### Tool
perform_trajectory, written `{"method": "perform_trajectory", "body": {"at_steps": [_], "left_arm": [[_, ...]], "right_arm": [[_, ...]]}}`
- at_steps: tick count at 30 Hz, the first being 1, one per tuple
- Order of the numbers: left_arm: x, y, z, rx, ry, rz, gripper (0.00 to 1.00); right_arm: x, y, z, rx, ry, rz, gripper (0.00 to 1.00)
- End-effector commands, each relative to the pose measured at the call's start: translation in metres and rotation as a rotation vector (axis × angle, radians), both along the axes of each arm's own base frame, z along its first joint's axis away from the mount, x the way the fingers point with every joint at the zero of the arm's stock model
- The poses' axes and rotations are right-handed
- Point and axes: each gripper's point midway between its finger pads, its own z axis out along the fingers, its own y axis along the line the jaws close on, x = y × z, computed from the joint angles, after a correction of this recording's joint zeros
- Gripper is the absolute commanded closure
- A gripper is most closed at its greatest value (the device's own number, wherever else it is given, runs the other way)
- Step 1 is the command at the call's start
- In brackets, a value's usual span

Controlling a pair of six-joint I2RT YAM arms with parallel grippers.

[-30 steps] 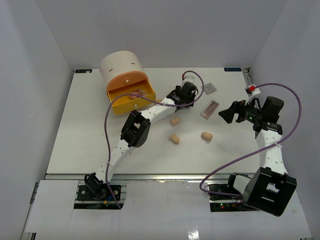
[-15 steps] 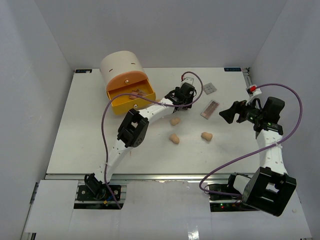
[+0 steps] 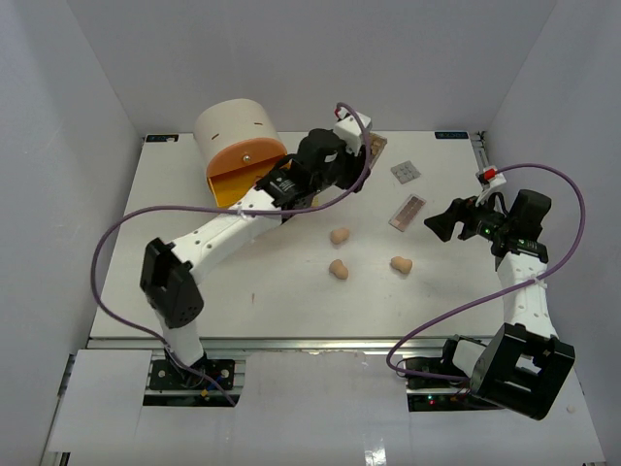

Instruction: Organize the makeup

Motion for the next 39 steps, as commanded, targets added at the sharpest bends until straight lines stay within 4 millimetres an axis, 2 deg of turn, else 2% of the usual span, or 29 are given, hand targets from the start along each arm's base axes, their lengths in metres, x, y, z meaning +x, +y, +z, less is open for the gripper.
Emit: {"method": "perform_trajectory", "body": {"at_steps": [1,3,4,8,10,12,15,18,23,25,33,35,38,39], "left_arm": [[-0.051,0.051,0.042,0.124,-0.147,-0.148,0.7],[-0.06,0.083,0.04,0.191,-0.145,-0.148,0.72],[-0.061,0.097,0.032,0.225,-0.139,-0.141,0.74],[-0.061,0.174,0.052,0.223,-0.204,-0.055,0.74],[-0.057,0.204,0.049,0.254,-0.239,0.0,0.74],[-0.056,0.222,0.05,0.298,-0.293,0.017,0.73],[-0.057,0.235,0.047,0.386,-0.371,-0.007,0.73],[-0.048,0.245,0.036,0.46,-0.398,-0.011,0.73],[-0.017,0.258,0.018,0.514,-0.353,0.012,0.74],[-0.006,0.263,0.017,0.529,-0.356,0.03,0.74],[0.022,0.264,-0.002,0.554,-0.338,0.033,0.71],[0.026,0.264,-0.007,0.556,-0.331,0.032,0.7],[0.028,0.264,-0.011,0.555,-0.329,0.037,0.62],[0.029,0.265,-0.011,0.554,-0.331,0.042,0.56]], "right_arm": [[0.001,0.001,0.0,-0.007,-0.033,0.027,0.1],[0.0,0.002,-0.001,-0.005,-0.031,0.03,0.1],[0.0,0.002,-0.001,-0.003,-0.031,0.033,0.1],[-0.001,0.003,-0.002,0.003,-0.027,0.04,0.1],[-0.001,0.004,-0.002,0.007,-0.025,0.042,0.1],[-0.001,0.004,-0.002,0.012,-0.022,0.046,0.1],[-0.002,0.005,-0.002,0.016,-0.019,0.048,0.1],[-0.002,0.005,-0.002,0.016,-0.021,0.046,0.1],[-0.002,0.005,-0.002,0.016,-0.021,0.046,0.1],[-0.002,0.005,-0.002,0.015,-0.02,0.046,0.1],[-0.002,0.005,-0.001,0.012,-0.027,0.05,0.1],[-0.003,0.005,-0.002,0.014,-0.023,0.05,0.1],[-0.002,0.005,-0.002,0.013,-0.025,0.052,0.1],[-0.002,0.005,-0.002,0.014,-0.024,0.053,0.1]]}}
